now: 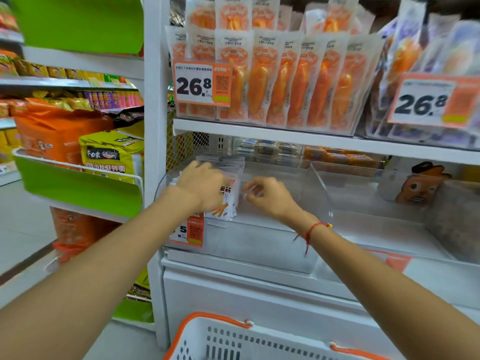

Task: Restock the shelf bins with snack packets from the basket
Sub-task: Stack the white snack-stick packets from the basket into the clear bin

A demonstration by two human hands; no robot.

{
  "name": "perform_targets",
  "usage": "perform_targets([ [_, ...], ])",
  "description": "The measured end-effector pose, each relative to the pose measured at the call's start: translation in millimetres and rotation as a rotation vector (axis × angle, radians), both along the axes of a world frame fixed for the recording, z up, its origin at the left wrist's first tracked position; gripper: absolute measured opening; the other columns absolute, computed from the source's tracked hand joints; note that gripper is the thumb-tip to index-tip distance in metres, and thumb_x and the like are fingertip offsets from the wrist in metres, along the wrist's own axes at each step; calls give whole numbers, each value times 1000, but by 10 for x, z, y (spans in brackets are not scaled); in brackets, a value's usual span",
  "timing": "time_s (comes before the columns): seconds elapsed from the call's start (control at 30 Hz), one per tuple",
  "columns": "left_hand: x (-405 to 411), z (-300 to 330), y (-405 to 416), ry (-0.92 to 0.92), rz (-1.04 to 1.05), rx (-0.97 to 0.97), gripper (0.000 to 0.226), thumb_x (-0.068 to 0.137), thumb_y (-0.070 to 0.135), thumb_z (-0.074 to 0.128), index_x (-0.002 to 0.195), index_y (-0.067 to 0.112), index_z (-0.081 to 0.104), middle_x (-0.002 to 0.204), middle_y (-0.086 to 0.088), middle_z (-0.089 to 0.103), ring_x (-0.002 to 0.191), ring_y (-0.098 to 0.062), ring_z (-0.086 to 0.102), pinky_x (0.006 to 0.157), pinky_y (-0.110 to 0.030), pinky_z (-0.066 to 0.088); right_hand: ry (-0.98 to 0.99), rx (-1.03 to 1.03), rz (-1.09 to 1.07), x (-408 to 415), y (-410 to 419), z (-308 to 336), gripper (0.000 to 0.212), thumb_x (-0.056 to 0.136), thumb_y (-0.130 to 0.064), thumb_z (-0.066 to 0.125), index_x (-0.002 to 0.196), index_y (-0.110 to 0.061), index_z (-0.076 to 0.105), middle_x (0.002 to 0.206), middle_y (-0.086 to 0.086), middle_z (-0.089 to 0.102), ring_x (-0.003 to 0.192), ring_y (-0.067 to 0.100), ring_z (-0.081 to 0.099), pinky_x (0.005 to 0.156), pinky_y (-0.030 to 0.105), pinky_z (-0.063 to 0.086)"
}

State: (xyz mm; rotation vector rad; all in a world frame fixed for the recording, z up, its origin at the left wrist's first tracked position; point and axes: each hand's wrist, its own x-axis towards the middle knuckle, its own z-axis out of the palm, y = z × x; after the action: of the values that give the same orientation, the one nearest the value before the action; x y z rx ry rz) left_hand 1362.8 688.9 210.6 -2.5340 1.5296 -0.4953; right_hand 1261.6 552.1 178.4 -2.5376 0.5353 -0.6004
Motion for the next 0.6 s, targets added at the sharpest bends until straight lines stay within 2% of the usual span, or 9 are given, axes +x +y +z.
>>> perform_targets([
  [0.1,-237,-87,172,116,5,-272,39,91,26,49,129,34,54,129,2,58,120,-24,47,97,-36,34,-82,-13,46,-366,203,-10,9,86,-16,63,89,-23,68,77,-6,63,70,11,59,71,28,52],
  [0.2,-503,-237,359,246,8,-578,29,90,23,51,115,32,63,115,4,66,107,-23,57,83,-35,44,-36,46,97,-717,347,-112,9,87,-18,63,85,-26,66,74,-5,67,64,10,63,70,30,55],
  [0.27,-699,-387,469,386,33,-669,24,91,24,51,110,34,63,106,12,66,99,-19,61,73,-33,47,-3,100,113,-926,414,-259,11,88,-15,62,84,-24,66,71,-4,67,59,11,64,65,25,54],
  [0.33,-890,-615,559,510,46,-674,22,92,27,50,108,35,62,98,19,61,93,-14,62,70,-30,47,28,164,104,-1118,463,-472,14,88,-12,61,84,-24,65,68,-3,66,56,10,64,58,19,51],
  [0.5,-1232,-1489,694,787,127,-537,20,96,32,47,111,39,58,99,15,63,89,-12,62,69,-31,48,146,327,64,-1532,603,-1192,21,90,-5,51,89,-19,66,70,-2,65,59,11,63,56,14,46],
  [0.6,-1441,-2070,736,909,190,-493,20,96,31,46,108,39,58,105,11,66,87,-12,63,73,-32,52,194,428,14,-1757,725,-1706,19,93,-7,51,94,-17,67,71,-3,64,61,10,62,60,18,50],
])
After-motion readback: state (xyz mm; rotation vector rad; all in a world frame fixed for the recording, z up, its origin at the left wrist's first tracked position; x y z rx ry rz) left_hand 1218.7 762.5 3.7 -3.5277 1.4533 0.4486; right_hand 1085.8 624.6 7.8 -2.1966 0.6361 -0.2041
